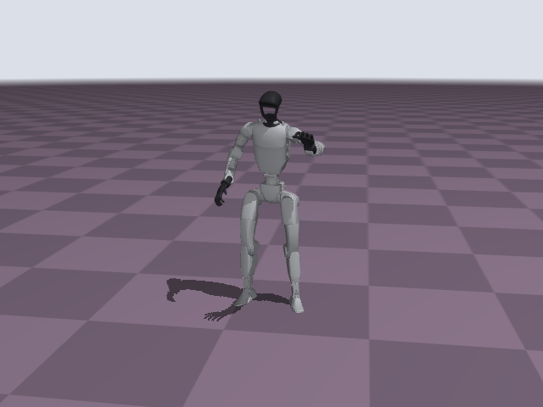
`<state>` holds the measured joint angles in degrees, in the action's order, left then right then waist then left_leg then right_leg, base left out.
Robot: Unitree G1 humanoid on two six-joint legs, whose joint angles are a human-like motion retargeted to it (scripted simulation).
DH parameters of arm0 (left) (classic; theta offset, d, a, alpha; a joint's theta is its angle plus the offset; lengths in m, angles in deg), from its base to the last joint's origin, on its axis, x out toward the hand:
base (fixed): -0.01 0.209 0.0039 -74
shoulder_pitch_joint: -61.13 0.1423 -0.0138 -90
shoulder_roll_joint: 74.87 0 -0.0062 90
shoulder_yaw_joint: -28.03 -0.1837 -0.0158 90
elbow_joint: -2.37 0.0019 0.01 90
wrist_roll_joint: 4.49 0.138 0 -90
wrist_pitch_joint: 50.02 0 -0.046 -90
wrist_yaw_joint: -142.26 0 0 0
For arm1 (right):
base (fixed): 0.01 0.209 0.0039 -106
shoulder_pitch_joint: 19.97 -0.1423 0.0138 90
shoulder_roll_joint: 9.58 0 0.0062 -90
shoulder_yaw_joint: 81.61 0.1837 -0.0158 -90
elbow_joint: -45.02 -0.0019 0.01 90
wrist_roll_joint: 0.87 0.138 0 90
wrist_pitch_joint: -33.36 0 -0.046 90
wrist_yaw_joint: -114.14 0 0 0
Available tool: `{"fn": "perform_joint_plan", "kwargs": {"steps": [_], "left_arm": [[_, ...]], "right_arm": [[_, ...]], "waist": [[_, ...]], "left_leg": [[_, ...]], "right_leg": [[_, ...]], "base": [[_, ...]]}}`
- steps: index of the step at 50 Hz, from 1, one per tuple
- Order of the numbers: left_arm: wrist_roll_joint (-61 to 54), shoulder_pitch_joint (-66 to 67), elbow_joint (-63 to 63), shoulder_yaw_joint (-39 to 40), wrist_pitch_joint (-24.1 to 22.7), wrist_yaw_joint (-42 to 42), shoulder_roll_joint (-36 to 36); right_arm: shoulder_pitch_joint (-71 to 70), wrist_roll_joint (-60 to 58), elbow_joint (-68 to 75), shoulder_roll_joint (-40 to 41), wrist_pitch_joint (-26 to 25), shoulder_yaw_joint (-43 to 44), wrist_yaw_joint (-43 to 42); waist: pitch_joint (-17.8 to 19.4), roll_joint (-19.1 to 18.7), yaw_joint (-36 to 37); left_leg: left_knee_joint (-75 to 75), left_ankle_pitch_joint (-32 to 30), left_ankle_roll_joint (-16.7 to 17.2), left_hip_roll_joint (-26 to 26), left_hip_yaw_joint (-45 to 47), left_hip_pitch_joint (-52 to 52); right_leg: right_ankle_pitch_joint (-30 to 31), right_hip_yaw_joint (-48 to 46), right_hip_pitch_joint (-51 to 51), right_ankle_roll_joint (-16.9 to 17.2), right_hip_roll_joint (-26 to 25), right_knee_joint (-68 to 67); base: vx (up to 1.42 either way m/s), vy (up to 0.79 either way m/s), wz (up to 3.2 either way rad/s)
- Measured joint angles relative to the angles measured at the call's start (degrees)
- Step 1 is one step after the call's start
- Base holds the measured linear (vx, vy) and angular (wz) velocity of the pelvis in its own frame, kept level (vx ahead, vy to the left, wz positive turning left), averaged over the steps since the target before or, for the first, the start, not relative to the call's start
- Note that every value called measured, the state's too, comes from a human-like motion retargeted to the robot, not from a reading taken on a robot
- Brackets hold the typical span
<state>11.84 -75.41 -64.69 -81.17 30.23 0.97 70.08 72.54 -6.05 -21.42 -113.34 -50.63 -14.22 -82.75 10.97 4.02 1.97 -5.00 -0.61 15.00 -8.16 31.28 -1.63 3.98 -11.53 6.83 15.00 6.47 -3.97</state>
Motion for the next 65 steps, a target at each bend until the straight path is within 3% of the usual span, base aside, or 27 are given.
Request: {"fn": "perform_joint_plan", "kwargs": {"steps": [2,5,10,13,17,21,25,29,33,38,41,45,53,56,60,65], "left_arm": [[2.88,11.25,-7.24,1.55,-2.4,-1.94,-6.2],[8.76,21.37,-13.26,-2.64,-5.64,-5.86,-14.0],[19.07,21.25,-15.56,-13.64,-8.46,-7.15,-17.94],[20.12,15.02,-16.9,-15.63,-8.03,-4.73,-12.91],[16.75,4.01,-11.71,-14.45,-5.05,-3.19,-1.13],[12.41,-9.03,6.09,-13.56,0.51,-1.09,9.99],[6.29,-26.39,29.64,-13.02,6.37,0.87,16.69],[3.62,-42.97,38.86,-11.79,9.26,1.76,21.36],[5.15,-53.35,32.51,-19.57,7.48,1.3,22.07],[6.74,-56.13,15.79,-31.22,4.14,-0.13,16.65],[7.49,-46.99,5.11,-30.35,2.51,-0.18,10.93],[11.26,-28.76,-4.85,-27.3,-0.42,-3.31,0.59],[23.64,-13.98,-9.38,-40.07,-7.98,-9.64,-17.2],[25.95,-13.58,-13.09,-42.04,-10.14,-8.52,-16.74],[23.87,-19.1,-19.26,-41.72,-10.19,-6.67,-8.17],[21.17,-34.19,-10.32,-40.82,-4.6,-2.72,3.72]], "right_arm": [[-2.75,-3.24,-0.29,0.09,0.05,-2.12,0.15],[-7.42,-7.57,-0.78,0.73,0.35,-5.79,-0.56],[-13.59,-10.7,-1.73,1.64,1.0,-10.55,-1.6],[-15.01,-10.35,-2.64,0.94,1.32,-11.64,-1.39],[-14.81,-7.98,-3.51,-1.62,1.48,-12.18,-0.29],[-13.53,-5.15,-3.9,-6.06,1.7,-12.49,-0.31],[-11.82,-2.29,-4.25,-11.94,2.08,-11.78,-1.63],[-8.32,-0.56,-3.69,-16.21,2.32,-7.53,-1.92],[-3.14,0.29,-3.19,-15.55,1.92,0.05,-2.8],[0.75,0.95,-3.53,-9.48,1.32,3.97,-1.98],[0.76,1.36,-3.74,-7.23,1.38,3.43,-0.73],[-1.5,1.57,-3.66,-8.52,1.45,0.48,-0.14],[-16.01,-3.9,-2.87,-7.97,2.59,-11.17,-0.56],[-19.08,-5.75,-2.73,-6.18,3.12,-12.79,-0.94],[-18.64,-5.58,-3.13,-5.57,2.86,-12.26,-0.6],[-13.93,-3.26,-3.89,-8.8,2.42,-10.85,0.73]], "waist": [[0.85,-0.25,-1.45],[1.97,0.11,-3.24],[2.49,1.19,-3.38],[1.77,1.2,-2.02],[0.04,-0.18,-0.52],[-1.86,-3.48,-1.06],[-3.59,-7.98,-2.76],[-5.22,-12.02,-3.26],[-5.49,-12.41,-1.57],[-4.05,-7.4,0.09],[-2.03,-4.83,0.05],[0.49,-4.89,-1.95],[4.59,-4.91,-11.46],[4.48,-4.82,-12.84],[2.58,-5.52,-11.69],[-1.15,-8.35,-8.56]], "left_leg": [[0.0,0.12,0.0,0.01,0.77,-0.14],[0.0,0.21,-0.01,-0.23,2.69,-0.47],[0.18,-0.34,-0.04,-1.2,7.51,-0.72],[1.8,-0.42,-0.08,-2.37,10.4,-0.05],[2.96,-1.3,-0.36,-4.29,13.34,0.22],[2.88,-2.19,-1.15,-5.9,15.04,-0.77],[2.39,-2.76,-1.67,-7.29,16.47,-2.12],[2.03,-3.15,-1.19,-8.92,17.86,-2.79],[2.25,-2.63,-0.67,-10.09,16.99,-2.53],[3.1,-1.07,-0.24,-9.83,10.32,-0.49],[3.69,-0.71,-0.12,-8.68,5.16,1.24],[3.55,-0.88,-0.09,-6.34,0.33,3.38],[0.0,-1.84,-0.03,-1.67,-8.5,5.69],[0.0,-2.76,-0.01,-1.32,-9.49,6.09],[0.0,-3.76,0.0,-1.17,-6.9,6.05],[0.0,-3.81,0.0,-0.31,-3.11,5.91]], "right_leg": [[-0.36,-0.33,0.09,0.0,1.38,0.01],[-0.56,-2.16,0.28,0.0,3.51,0.31],[0.47,-6.86,0.93,0.0,5.63,1.89],[2.26,-9.58,1.56,0.0,5.69,3.34],[4.68,-11.13,2.47,0.0,3.97,4.94],[4.87,-10.25,2.67,0.0,1.78,5.35],[3.44,-9.03,2.71,0.0,-0.11,4.84],[2.5,-8.35,3.38,0.0,-2.48,4.5],[2.44,-8.32,3.94,0.0,-4.51,4.5],[2.34,-9.03,3.77,0.0,-4.8,4.36],[1.68,-9.94,3.16,0.0,-3.52,3.74],[0.7,-11.49,2.42,0.0,-1.16,2.74],[1.26,-12.03,2.02,0.0,0.28,3.13],[2.26,-10.59,2.48,0.0,-0.52,4.11],[3.95,-8.32,3.63,0.0,-1.44,5.24],[5.71,-6.18,5.24,0.0,-1.44,5.31]], "base": [[-0.07,0.08,-0.37],[-0.06,-0.01,-0.64],[-0.07,-0.15,-0.93],[-0.08,-0.27,-0.94],[-0.04,-0.33,-0.73],[0.06,-0.27,-0.44],[0.12,-0.21,-0.33],[0.08,-0.24,-0.36],[0.01,-0.27,-0.2],[-0.01,-0.17,0.19],[0.0,-0.02,0.56],[-0.01,0.07,0.66],[-0.05,0.13,0.13],[-0.06,0.11,-0.57],[-0.06,0.1,-0.69],[-0.02,0.13,-0.49]]}}
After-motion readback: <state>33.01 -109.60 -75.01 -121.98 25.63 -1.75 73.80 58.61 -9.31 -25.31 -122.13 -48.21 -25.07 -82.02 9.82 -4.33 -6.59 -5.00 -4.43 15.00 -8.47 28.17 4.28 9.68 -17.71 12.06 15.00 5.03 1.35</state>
